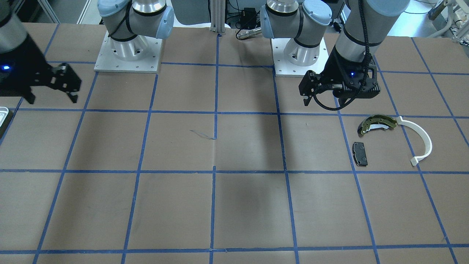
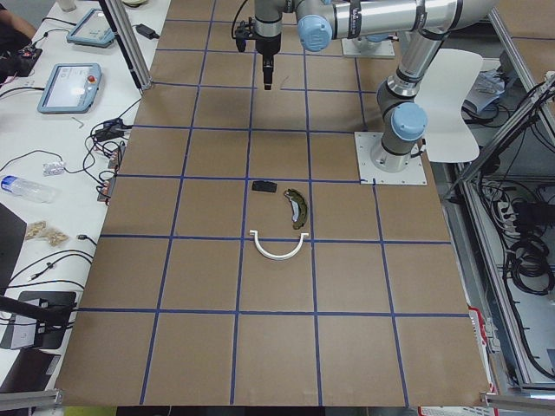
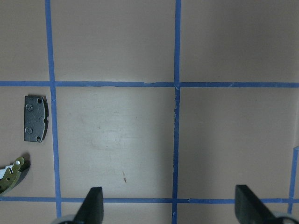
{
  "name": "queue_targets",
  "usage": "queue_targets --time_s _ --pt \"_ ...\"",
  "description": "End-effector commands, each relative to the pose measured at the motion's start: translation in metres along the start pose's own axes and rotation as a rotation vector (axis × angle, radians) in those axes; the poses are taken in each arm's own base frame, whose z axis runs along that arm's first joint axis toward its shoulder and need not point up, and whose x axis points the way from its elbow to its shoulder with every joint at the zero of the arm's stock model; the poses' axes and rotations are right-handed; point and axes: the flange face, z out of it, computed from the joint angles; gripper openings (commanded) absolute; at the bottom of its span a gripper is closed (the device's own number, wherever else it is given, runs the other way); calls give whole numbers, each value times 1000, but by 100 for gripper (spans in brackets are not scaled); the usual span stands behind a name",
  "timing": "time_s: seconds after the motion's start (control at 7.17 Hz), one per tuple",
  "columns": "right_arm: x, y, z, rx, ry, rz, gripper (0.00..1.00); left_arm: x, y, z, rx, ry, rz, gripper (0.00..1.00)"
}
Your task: Place bearing gear from tray to pile
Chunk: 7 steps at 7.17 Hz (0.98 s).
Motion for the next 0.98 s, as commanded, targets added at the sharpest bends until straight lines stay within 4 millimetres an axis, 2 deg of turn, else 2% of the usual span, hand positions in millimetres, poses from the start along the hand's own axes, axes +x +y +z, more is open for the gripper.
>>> queue_targets --time_s 0.0,0.14,0.28,0.42,0.56,0.7,0.84 --pt "154 4 49 -49 -23 98 100 0 -4 2 9 -2 0 100" --pt "220 8 79 -45 -23 143 100 0 -2 0 12 -2 0 100" --pt "274 9 118 -49 -25 184 100 0 -2 1 9 0 0 100" --pt "306 6 164 -72 -52 154 100 1 -2 0 12 0 1 100" --pt "343 6 201 -47 -33 142 100 0 -4 2 9 -2 2 100" --pt "362 -1 239 -31 -15 50 100 0 -6 4 14 -2 1 100" --pt "380 -1 263 -14 5 27 100 -1 -2 5 11 -3 0 100"
